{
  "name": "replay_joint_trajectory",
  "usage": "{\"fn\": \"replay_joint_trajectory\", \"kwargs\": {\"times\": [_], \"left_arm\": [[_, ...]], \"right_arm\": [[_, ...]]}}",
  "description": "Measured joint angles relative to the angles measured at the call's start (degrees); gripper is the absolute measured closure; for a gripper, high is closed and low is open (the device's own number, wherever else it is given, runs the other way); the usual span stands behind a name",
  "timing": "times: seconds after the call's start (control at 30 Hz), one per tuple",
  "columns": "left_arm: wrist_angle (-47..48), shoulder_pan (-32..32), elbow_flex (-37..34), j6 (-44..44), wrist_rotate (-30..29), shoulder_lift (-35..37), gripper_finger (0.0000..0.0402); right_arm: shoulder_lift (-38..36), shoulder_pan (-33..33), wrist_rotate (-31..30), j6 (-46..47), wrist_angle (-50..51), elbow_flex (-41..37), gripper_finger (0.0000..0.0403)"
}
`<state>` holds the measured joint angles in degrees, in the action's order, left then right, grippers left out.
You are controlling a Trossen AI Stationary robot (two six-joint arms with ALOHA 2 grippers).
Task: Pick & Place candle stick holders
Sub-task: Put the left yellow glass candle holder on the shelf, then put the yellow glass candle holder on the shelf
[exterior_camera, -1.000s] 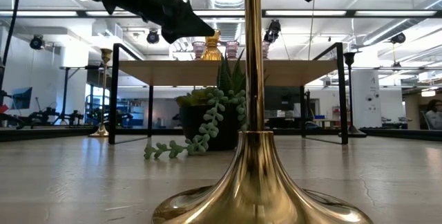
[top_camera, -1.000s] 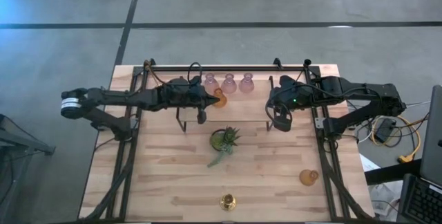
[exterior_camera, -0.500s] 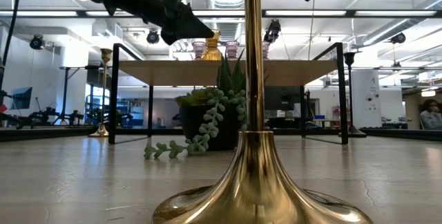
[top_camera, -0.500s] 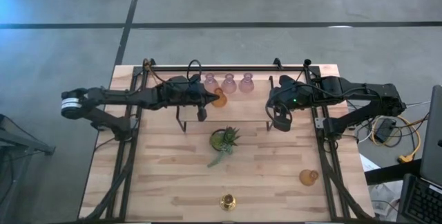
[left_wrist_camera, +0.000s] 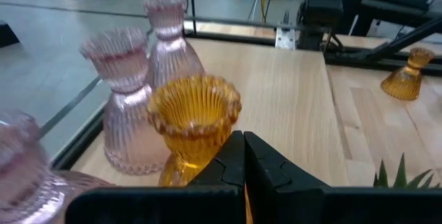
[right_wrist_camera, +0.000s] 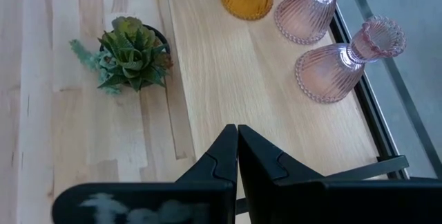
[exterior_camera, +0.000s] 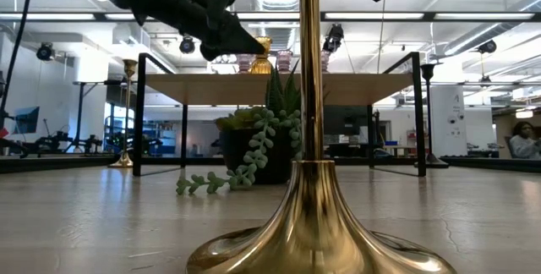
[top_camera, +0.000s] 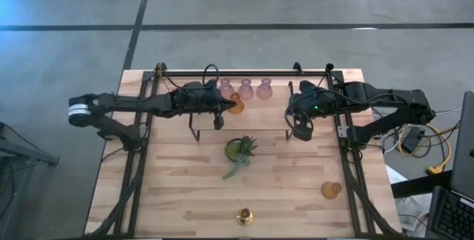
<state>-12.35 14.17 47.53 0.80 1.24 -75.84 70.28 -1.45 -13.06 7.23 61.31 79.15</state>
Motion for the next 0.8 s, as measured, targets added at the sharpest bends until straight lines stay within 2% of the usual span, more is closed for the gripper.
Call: {"fn": "replay_joint_trajectory", "kwargs": {"times": [0.43,0.7,0.8], "left_arm": [[1.25,-0.04,0.0,-0.95,-1.41,0.89,0.0401],[5.53,-2.66,0.7,-4.27,5.8,4.04,0.0401],[7.18,-5.66,0.74,-3.87,5.89,7.53,0.0401]], "right_arm": [[0.0,-0.04,0.0,0.08,0.01,-0.07,0.0394],[0.0,-0.02,0.31,0.18,2.03,-0.07,0.0394],[-0.03,-0.01,3.97,1.81,4.22,-0.07,0.0394]]}}
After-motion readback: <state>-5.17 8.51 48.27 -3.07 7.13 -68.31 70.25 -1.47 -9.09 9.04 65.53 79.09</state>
